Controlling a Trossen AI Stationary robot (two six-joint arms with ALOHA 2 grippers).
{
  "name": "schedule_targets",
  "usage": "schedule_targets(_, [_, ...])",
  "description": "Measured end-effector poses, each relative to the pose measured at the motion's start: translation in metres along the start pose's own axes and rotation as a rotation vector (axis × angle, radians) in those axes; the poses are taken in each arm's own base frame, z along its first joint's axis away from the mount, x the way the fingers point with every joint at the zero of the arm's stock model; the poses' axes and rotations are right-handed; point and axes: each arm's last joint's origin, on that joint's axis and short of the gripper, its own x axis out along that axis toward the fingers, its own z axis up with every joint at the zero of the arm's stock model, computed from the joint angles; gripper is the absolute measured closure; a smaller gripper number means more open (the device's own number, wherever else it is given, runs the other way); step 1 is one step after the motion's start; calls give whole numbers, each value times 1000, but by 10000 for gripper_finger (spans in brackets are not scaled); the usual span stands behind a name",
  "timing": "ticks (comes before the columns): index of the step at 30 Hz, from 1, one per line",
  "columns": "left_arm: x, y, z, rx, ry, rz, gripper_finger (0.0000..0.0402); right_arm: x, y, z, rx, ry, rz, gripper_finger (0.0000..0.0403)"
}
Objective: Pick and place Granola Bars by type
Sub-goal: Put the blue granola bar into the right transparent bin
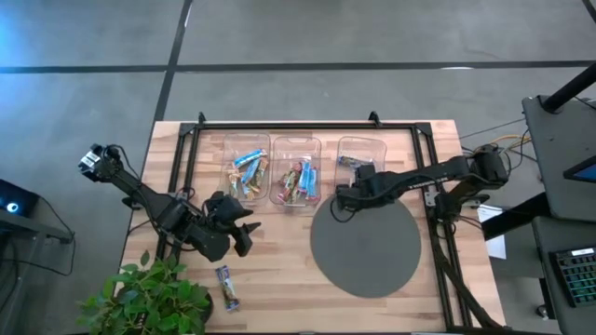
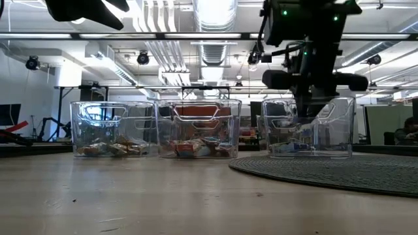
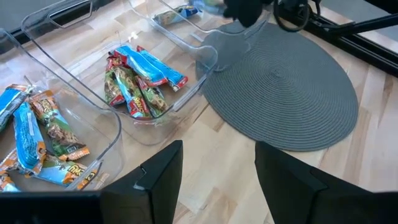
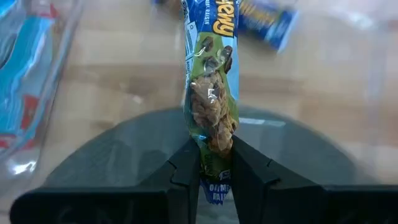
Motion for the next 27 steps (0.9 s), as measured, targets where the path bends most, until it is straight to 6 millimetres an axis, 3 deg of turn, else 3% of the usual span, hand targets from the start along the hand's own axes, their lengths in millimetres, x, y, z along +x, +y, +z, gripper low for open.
schedule_targets(6, [0, 0, 0, -2, 7, -4, 219, 9, 1, -4, 11, 49, 103, 320])
schedule_targets(14, [0, 0, -1, -2, 8, -4, 219, -1, 4, 2, -16, 3, 105, 223])
schedule_targets(17, [0, 0, 0, -3, 8, -4, 219, -15, 12, 4, -106, -61, 160, 193])
schedule_targets(20, [0, 0, -1, -2, 9, -4, 219, -38, 27, 4, -306, -127, 270, 176])
schedule_targets(24, [0, 0, -1, 5, 9, -3, 219, -71, 48, -3, -582, -182, 474, 168])
schedule_targets(27, [0, 0, -1, 6, 6, 0, 219, -82, 59, -8, -631, -164, 587, 171])
